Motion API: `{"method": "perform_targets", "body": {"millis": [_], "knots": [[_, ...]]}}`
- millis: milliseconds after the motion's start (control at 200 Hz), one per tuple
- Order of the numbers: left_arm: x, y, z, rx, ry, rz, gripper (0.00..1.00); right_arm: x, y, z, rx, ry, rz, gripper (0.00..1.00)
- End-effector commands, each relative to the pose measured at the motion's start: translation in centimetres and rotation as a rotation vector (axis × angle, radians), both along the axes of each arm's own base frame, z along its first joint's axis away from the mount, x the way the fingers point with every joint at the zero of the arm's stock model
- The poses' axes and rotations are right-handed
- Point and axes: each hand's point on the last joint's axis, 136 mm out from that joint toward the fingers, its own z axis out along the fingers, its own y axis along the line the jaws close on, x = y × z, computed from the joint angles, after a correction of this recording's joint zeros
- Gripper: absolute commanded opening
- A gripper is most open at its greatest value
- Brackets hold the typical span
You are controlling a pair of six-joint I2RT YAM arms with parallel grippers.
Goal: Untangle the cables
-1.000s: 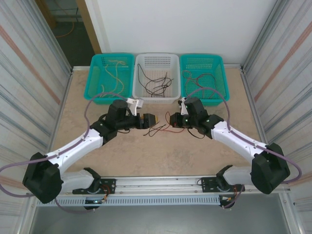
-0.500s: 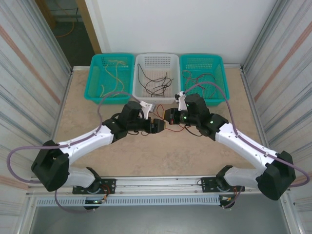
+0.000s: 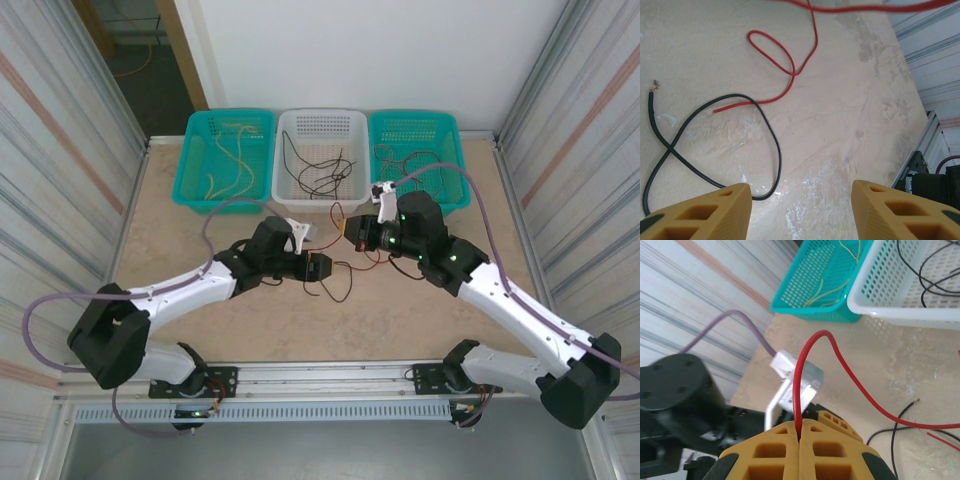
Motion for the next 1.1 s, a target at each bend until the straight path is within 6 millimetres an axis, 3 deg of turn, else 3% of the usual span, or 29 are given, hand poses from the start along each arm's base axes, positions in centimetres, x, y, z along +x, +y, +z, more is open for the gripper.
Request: {"method": "perform_targets", "body": {"millis": [0,130,241,381,621,852,942,1097], "knots": [[-0.1,0.1,-0.3,0.005,0.004,0.008,0.55,-0.4,-0.8,4.4,0.049,-0.103,-0.009,0.00],[0.2,0.4,1.1,-0.007,-0.048,0.020,0.55,-0.9,-1.0,5.4,0.042,-0.122,0.000,0.00],[0.4,0.8,3.5,-0.014,-0.133,0.019,0.56,-1.7,-1.5,7.1,0.058,-0.164,0.011,0.00],[0.8,2.4,6.6,0.012,-0.245,0.041,0.63,-2.1,-1.8,8.6,0.054,-0.201,0.015,0.00],[0.8,4.5,9.7,-0.011,-0.312,0.060,0.66,-2.7,-1.5,11.1,0.060,-0.258,0.056,0.00],[0.6,7.5,16.6,-0.106,-0.495,0.046,0.75,-3.6,-1.2,10.9,0.007,-0.260,0.119,0.00],[0.9,8.4,18.6,-0.144,-0.513,0.031,0.75,-3.4,-0.2,9.7,-0.027,-0.229,0.164,0.00],[0.5,7.7,21.5,-0.232,-0.558,-0.045,0.74,-4.3,1.6,8.5,-0.087,-0.219,0.256,0.00]]}}
